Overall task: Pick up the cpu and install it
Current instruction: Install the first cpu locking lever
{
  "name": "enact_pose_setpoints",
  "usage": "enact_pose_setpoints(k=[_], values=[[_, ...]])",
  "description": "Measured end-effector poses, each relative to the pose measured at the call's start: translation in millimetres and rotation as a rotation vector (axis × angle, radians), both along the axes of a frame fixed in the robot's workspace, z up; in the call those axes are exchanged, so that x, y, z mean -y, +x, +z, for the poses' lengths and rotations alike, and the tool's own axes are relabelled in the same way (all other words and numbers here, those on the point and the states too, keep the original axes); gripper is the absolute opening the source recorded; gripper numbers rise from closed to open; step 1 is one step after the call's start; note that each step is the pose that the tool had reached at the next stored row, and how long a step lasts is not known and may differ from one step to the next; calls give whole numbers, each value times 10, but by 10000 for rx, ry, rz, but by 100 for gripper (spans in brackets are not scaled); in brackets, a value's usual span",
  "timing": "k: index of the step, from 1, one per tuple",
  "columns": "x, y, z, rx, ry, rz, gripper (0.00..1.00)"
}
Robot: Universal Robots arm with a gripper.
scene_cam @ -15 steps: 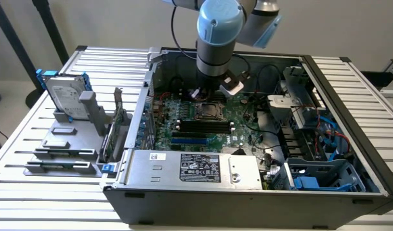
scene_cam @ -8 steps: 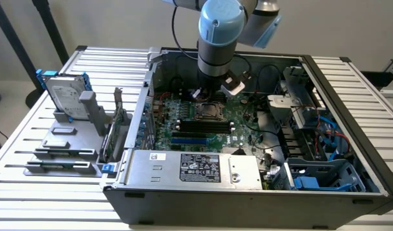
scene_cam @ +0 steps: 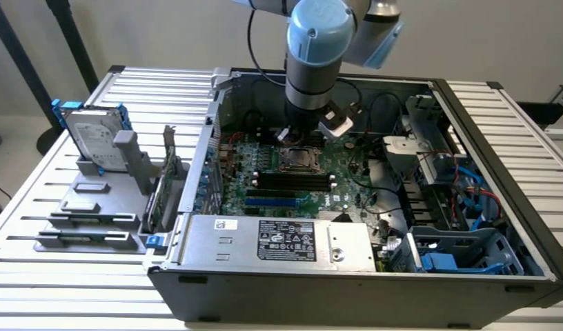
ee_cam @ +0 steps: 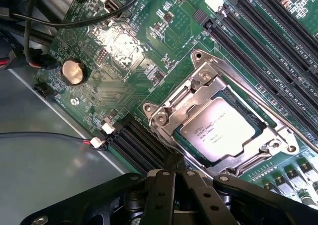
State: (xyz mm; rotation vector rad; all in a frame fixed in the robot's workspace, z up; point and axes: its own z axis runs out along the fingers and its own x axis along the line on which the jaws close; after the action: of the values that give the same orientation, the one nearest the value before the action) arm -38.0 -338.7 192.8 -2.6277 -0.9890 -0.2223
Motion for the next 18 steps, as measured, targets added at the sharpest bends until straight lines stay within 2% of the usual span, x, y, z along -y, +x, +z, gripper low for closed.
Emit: enact_pose_setpoints(k=[18], values=[[4, 90, -7, -4, -48, 0, 11]])
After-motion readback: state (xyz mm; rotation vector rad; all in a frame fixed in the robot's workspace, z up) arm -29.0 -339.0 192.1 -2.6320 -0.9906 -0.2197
